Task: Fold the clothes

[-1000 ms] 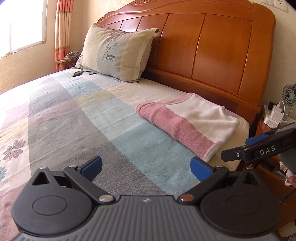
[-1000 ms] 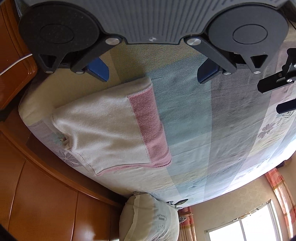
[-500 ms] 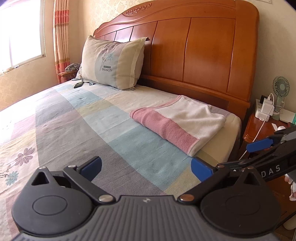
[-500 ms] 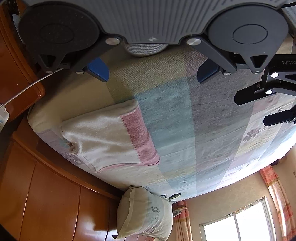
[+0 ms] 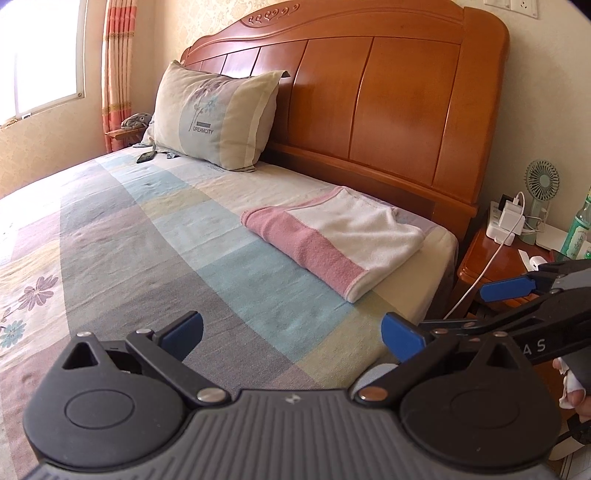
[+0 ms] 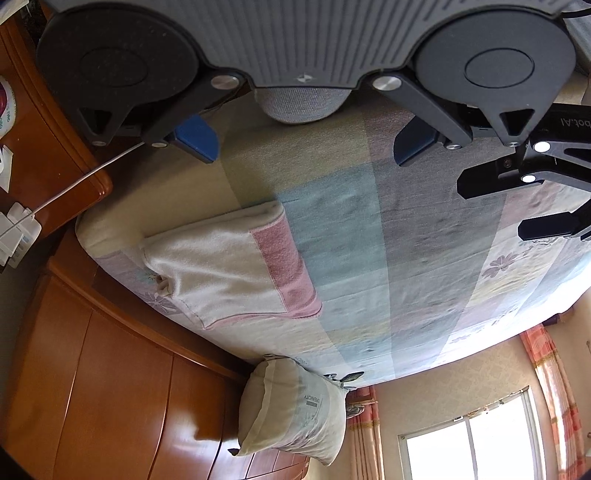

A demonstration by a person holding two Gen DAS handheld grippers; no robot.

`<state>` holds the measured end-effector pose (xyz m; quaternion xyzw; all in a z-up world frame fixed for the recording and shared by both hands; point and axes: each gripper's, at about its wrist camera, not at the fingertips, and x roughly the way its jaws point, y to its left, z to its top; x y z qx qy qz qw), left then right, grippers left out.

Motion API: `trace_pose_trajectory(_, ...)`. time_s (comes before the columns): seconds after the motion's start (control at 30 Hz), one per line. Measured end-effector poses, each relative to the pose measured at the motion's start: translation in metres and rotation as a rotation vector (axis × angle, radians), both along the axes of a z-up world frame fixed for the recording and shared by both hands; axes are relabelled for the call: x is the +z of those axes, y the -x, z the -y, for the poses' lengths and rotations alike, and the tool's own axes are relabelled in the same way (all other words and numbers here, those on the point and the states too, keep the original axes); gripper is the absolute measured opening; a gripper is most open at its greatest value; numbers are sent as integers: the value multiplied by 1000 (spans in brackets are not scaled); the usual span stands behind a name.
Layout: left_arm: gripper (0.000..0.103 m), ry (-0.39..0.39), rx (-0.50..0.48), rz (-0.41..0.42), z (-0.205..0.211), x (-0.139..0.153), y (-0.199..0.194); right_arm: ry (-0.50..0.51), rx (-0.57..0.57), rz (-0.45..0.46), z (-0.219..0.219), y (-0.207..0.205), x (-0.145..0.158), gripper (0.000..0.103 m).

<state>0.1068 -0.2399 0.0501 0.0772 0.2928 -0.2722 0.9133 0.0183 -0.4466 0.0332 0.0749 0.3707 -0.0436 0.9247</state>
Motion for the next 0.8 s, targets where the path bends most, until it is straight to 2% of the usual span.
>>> trace_pose_trajectory(0.8, 102, 9, -4, -37, 3, -4, -6, 7, -1, -9, -1, -5, -3, 103)
